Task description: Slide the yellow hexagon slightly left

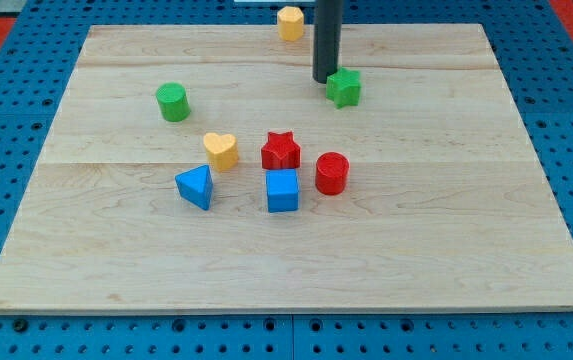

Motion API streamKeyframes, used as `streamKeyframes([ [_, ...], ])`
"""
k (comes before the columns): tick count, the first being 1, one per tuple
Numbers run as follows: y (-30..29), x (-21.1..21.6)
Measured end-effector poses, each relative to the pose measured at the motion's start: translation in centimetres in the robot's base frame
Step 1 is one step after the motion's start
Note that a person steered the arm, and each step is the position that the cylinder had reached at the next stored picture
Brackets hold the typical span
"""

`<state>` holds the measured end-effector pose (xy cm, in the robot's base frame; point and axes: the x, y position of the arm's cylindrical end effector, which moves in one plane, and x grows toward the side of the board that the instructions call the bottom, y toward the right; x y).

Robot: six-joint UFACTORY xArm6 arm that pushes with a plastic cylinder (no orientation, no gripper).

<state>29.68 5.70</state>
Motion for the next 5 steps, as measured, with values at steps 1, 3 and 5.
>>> streamKeyframes([
  [1, 2.4, 0.0],
  [3, 0.9, 0.1],
  [5, -0.6, 0.0],
])
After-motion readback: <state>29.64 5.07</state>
